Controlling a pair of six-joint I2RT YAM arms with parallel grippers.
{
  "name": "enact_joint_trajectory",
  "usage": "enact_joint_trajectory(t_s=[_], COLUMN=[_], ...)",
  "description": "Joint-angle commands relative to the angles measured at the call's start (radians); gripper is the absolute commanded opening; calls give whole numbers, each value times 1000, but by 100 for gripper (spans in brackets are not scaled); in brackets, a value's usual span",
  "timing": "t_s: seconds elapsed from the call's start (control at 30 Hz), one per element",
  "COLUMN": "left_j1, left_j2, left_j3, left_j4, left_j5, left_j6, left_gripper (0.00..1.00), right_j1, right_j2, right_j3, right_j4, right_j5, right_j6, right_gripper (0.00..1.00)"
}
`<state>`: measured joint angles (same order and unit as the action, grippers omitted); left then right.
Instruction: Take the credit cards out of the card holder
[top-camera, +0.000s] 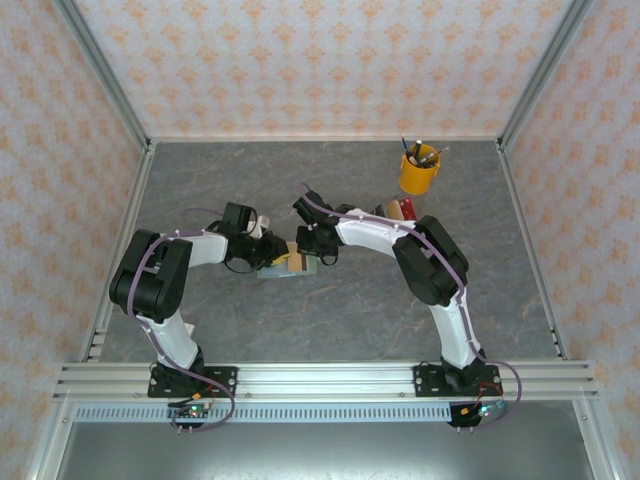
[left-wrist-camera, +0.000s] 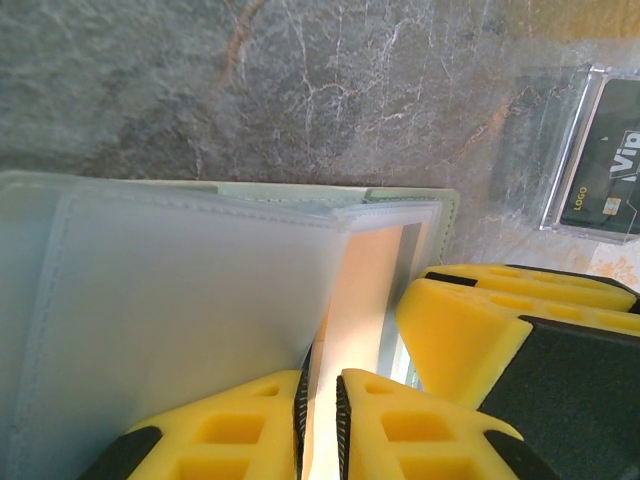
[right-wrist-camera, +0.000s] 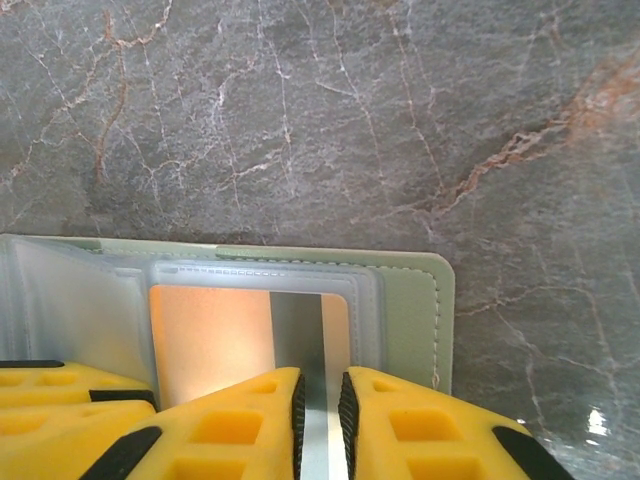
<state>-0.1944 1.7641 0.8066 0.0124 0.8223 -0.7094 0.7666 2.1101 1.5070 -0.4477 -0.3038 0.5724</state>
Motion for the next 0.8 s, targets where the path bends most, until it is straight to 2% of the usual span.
enact_joint_trajectory(t_s=[0.0, 0.2, 0.37, 0.77], left_j1=[10, 11, 7, -13], left_j2=[15, -8, 0, 56], left_j3=[-6, 7, 12, 36], left_j4=[-109, -176, -182, -128], left_j5=[-119, -176, -168, -37], left_j6=[17, 43, 51, 60], left_gripper=[20, 21, 22, 24], right_j1=[6, 7, 6, 7], right_j2=[57, 61, 63, 66], right_j3=[-42, -41, -43, -45], right_j4=[-50, -48, -45, -31], right_j5=[-26, -29, -31, -68], right_j6=[-3, -2, 0, 2], right_gripper=[21, 20, 20, 18])
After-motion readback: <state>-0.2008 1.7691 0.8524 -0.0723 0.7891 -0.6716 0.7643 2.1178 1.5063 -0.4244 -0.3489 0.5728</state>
